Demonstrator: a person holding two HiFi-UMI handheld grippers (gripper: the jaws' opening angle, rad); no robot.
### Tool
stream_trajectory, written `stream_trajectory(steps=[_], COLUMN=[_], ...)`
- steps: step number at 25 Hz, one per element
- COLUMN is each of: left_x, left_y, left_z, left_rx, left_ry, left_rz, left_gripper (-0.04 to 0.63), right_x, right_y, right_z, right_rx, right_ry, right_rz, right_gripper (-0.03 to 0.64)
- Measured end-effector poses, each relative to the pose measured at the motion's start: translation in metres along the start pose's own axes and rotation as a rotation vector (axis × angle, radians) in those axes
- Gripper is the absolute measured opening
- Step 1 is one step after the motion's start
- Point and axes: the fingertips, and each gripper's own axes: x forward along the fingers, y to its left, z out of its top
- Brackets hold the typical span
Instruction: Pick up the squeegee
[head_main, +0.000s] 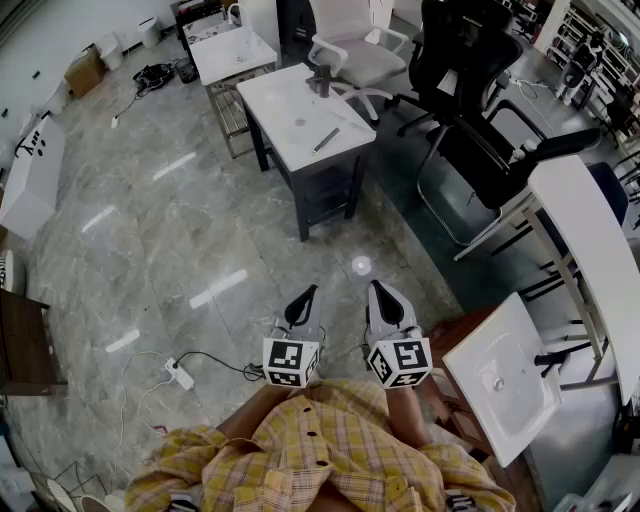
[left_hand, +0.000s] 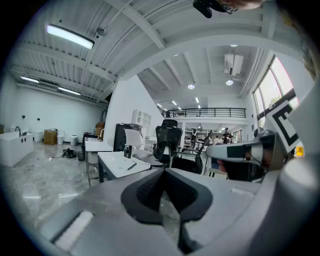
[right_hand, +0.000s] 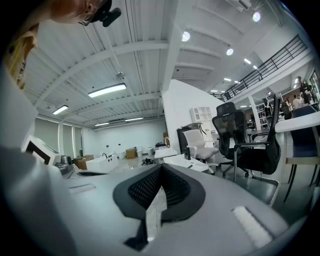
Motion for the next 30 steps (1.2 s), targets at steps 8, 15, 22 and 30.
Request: stream_trajectory(steps=[8, 15, 22, 30], left_x=[0.012, 0.017, 0.029, 0.067], left_y=[0.021, 0.038, 0.051, 0.067], left_z=[0.010, 0.013, 0.018, 0.016], left_rx=[0.001, 0.009, 0.013, 0.037], left_ry=[-0.022, -0.035, -0.035, -0.004], left_rz=[-0.020, -0.068, -0.112, -0.143], left_gripper=[-0.003, -0.003, -0.003, -0.002], right_x=[0.021, 0.035, 0.045, 0.082], right_y=[0.007, 0.018, 0.020, -0.002], right_z=[0.003, -0.002, 0.009, 0.003], right_rx=[-0.016, 0.004, -0.044, -0.021], right_ry=[-0.003, -0.022, -0.045, -0.043], right_rz=[-0.001, -0.036, -0.073, -0.095], right_gripper=[-0.012, -0.012, -0.012, -0.012])
